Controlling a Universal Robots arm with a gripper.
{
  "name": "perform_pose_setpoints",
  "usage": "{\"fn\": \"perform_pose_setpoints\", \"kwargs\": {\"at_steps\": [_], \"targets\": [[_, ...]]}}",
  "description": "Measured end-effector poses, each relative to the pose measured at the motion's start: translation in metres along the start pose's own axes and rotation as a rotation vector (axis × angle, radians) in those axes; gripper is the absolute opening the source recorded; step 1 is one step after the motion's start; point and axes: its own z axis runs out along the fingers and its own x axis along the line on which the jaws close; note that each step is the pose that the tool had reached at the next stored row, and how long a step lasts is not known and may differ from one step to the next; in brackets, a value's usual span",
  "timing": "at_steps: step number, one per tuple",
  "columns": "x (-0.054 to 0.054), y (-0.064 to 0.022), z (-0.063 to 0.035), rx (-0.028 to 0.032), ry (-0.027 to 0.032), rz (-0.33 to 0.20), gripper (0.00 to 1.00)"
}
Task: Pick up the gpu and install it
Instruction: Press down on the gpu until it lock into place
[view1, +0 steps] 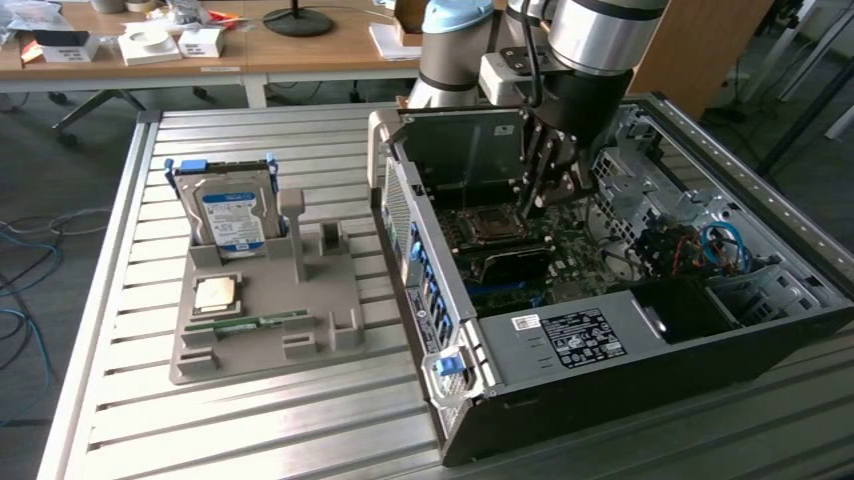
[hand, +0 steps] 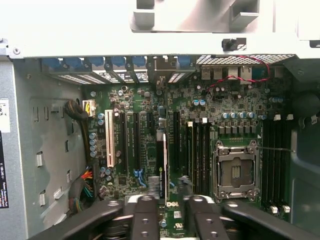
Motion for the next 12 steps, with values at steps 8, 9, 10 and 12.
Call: {"fn": "perform_pose_setpoints", "kwargs": {"at_steps": [8, 9, 10, 12], "targets": [[0.0000, 0.0000, 0.0000, -0.0001, 0.0001, 0.000, 0.11], [0.0000, 0.0000, 0.0000, 0.0000, 0.0000, 0.000, 0.11], [0.0000, 0.0000, 0.0000, 0.0000, -0.0001, 0.000, 0.11], [0.0000, 0.0000, 0.0000, 0.0000, 0.0000, 0.000, 0.11]]}}
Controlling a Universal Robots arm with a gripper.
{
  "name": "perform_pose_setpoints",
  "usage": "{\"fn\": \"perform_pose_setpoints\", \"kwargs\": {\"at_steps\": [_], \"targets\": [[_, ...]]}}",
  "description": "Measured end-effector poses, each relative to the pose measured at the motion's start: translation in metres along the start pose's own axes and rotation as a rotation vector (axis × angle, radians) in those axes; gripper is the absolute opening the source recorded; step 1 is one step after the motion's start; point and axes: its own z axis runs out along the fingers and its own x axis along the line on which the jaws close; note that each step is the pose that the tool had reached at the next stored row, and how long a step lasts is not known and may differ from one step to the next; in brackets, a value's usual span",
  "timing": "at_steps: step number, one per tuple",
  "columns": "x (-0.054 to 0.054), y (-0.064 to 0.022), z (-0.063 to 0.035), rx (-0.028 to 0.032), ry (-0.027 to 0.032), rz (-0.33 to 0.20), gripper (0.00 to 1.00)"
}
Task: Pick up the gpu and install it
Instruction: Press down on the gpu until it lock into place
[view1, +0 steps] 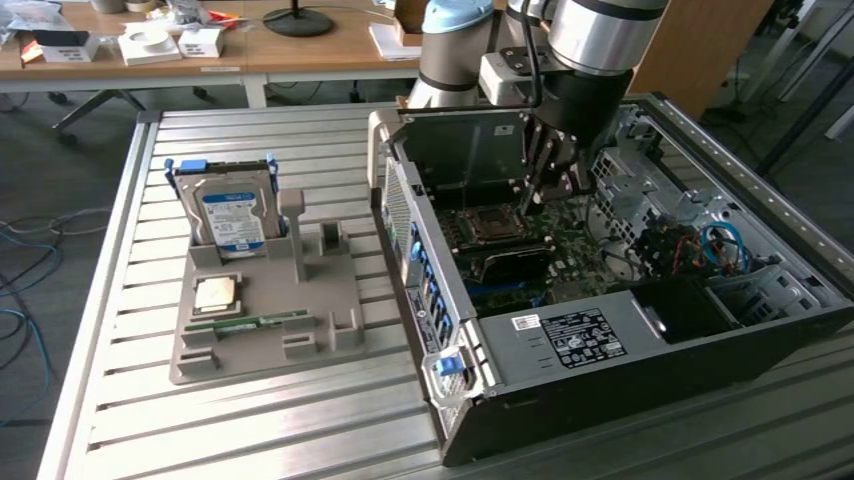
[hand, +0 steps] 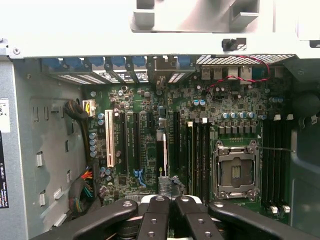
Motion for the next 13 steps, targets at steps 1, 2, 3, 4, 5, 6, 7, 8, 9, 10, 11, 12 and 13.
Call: {"fn": "perform_pose_setpoints", "kwargs": {"at_steps": [1, 2, 3, 4, 5, 6, 7, 8, 9, 10, 11, 12, 13], "targets": [[0.0000, 0.0000, 0.0000, -0.0001, 0.0000, 0.000, 0.11], [0.0000, 0.0000, 0.0000, 0.0000, 0.0000, 0.000, 0.11], [0.0000, 0.0000, 0.0000, 0.0000, 0.0000, 0.000, 0.11], [0.0000, 0.0000, 0.0000, 0.0000, 0.0000, 0.000, 0.11], [0.0000, 0.0000, 0.0000, 0.0000, 0.0001, 0.000, 0.11], [0.0000, 0.0000, 0.0000, 0.0000, -0.0001, 0.000, 0.11], [0.0000, 0.0000, 0.0000, 0.0000, 0.0001, 0.000, 0.11], [0.0000, 0.0000, 0.0003, 0.0000, 0.0000, 0.000, 0.11], [0.0000, 0.0000, 0.0011, 0.0000, 0.0000, 0.000, 0.11], [0.0001, 0.0001, 0.0023, -0.0001, 0.0001, 0.000, 0.11], [0.0001, 0.0001, 0.0038, -0.0001, 0.0001, 0.000, 0.11], [0.0002, 0.0001, 0.0054, -0.0001, 0.0001, 0.000, 0.11], [0.0003, 0.0001, 0.0071, 0.0000, 0.0001, 0.000, 0.11]]}}
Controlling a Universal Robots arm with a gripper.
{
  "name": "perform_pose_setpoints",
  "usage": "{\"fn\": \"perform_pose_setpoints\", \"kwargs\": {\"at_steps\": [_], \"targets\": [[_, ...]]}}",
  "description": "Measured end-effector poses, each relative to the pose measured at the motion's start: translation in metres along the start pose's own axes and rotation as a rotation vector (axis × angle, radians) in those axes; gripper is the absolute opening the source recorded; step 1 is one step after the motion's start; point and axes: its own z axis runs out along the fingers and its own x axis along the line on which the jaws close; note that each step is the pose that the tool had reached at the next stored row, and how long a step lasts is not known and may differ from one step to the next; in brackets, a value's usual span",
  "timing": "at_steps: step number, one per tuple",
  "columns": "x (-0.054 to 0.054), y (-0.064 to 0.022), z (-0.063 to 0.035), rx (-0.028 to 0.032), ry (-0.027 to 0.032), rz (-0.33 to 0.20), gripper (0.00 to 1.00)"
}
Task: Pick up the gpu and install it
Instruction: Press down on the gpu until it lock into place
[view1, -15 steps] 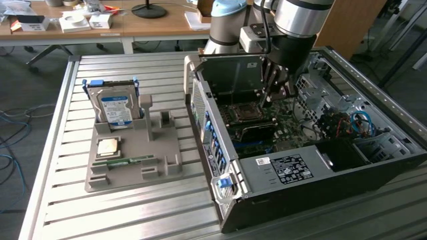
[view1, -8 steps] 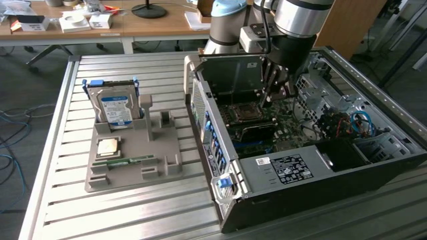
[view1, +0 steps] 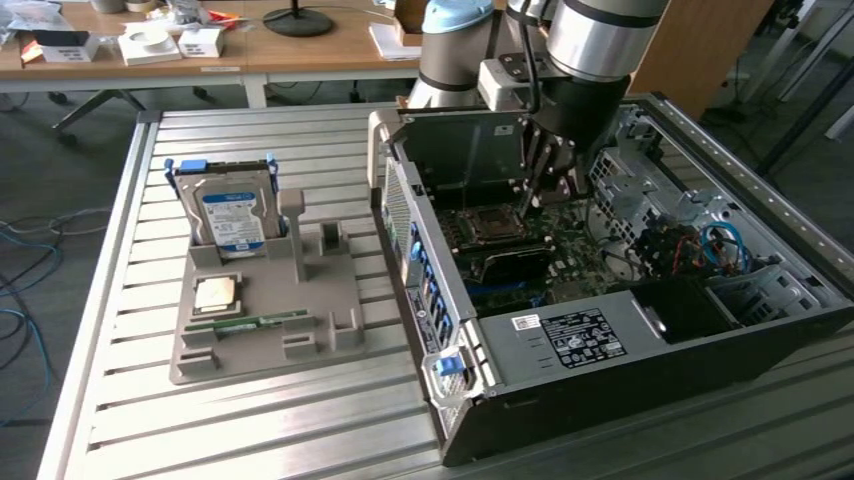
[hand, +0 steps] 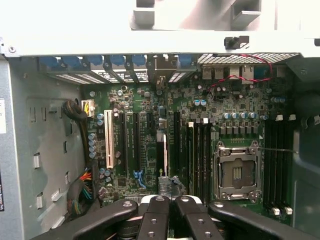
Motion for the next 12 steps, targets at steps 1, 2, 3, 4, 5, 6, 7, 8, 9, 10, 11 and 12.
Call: {"fn": "perform_pose_setpoints", "kwargs": {"at_steps": [1, 2, 3, 4, 5, 6, 7, 8, 9, 10, 11, 12], "targets": [[0.000, 0.0000, 0.0019, 0.0000, -0.0001, 0.000, 0.11], [0.000, 0.0000, 0.0037, 0.0001, -0.0002, 0.000, 0.11], [0.000, 0.0000, 0.0055, 0.0000, -0.0002, 0.000, 0.11], [0.000, 0.0001, 0.0074, 0.0000, -0.0001, 0.000, 0.11], [0.000, 0.0001, 0.0092, 0.0000, -0.0002, 0.000, 0.11], [0.000, 0.0001, 0.0109, 0.0000, -0.0002, 0.000, 0.11], [0.000, 0.0001, 0.0125, 0.0000, -0.0001, 0.000, 0.11], [0.000, 0.0002, 0.0141, 0.0000, -0.0001, 0.000, 0.11], [0.001, 0.0002, 0.0155, 0.0000, -0.0001, 0.000, 0.11], [0.001, 0.0002, 0.0171, 0.0000, -0.0001, 0.000, 0.11], [0.001, 0.0002, 0.0185, 0.0000, -0.0002, 0.000, 0.11], [0.001, 0.0002, 0.0196, 0.0001, -0.0002, 0.000, 0.11]]}}
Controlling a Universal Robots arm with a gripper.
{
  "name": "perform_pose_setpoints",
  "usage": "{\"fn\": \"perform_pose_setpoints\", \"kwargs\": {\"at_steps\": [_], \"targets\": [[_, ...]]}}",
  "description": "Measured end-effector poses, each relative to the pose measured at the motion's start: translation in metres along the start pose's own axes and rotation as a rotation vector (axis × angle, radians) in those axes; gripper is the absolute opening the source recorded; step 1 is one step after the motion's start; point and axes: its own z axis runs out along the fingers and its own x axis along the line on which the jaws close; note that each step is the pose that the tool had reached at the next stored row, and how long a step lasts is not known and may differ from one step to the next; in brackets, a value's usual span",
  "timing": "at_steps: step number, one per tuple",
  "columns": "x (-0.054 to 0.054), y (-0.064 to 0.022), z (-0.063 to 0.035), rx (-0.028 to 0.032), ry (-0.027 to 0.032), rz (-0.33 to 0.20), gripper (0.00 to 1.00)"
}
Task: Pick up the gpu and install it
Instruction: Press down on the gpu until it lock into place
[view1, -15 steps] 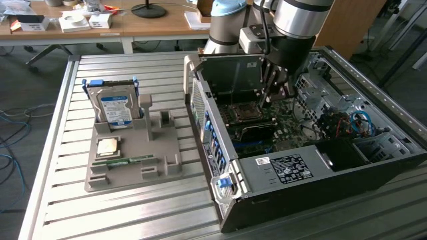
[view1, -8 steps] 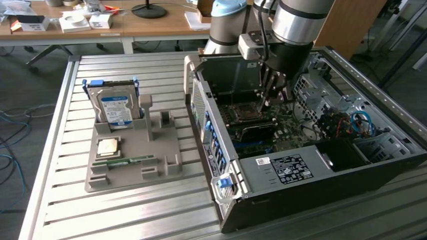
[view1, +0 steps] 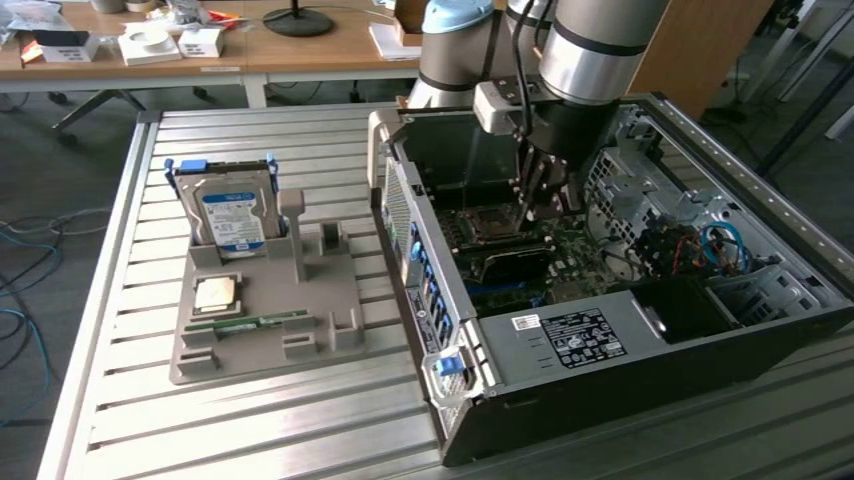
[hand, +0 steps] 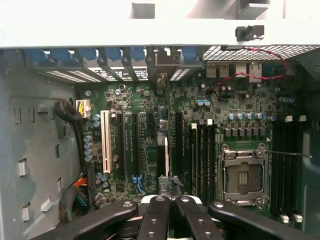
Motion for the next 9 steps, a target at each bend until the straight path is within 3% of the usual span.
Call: {"fn": "perform_pose_setpoints", "kwargs": {"at_steps": [9], "targets": [[-0.0018, 0.0001, 0.0005, 0.0000, 0.0000, 0.000, 0.11]]}}
